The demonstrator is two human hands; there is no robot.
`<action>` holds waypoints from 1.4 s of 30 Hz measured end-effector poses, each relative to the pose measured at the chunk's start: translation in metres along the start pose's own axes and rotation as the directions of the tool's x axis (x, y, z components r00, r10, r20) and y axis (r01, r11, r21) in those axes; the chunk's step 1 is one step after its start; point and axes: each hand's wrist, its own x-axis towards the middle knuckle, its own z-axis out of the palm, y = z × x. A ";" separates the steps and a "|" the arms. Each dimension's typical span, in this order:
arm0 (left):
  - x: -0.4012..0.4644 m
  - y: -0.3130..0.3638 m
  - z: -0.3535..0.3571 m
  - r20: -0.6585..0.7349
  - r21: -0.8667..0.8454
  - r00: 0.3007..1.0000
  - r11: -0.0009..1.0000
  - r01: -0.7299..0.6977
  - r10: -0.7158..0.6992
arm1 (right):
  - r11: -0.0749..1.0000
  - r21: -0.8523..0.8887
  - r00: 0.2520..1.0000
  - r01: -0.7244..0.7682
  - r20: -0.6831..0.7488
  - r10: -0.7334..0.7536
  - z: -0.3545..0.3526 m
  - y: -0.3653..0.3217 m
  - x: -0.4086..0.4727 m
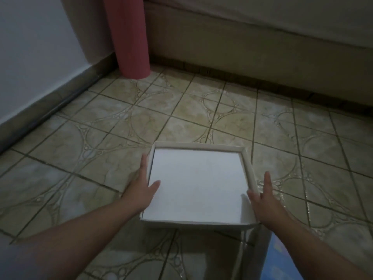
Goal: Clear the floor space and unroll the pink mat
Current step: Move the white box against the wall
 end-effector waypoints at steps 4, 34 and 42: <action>0.002 -0.005 0.005 -0.043 0.007 0.999 1.000 0.017 -0.017 | 1.000 0.017 1.000 -0.026 -0.011 0.026 0.005 0.004 0.012; 0.000 -0.003 0.006 -0.096 -0.144 0.991 0.987 0.075 -0.089 | 0.996 0.086 1.000 0.000 -0.016 0.002 0.009 -0.004 0.005; -0.037 -0.021 -0.064 -0.182 -0.245 0.971 0.963 0.108 -0.156 | 0.984 -0.007 0.983 0.176 0.048 -0.175 0.019 -0.075 -0.012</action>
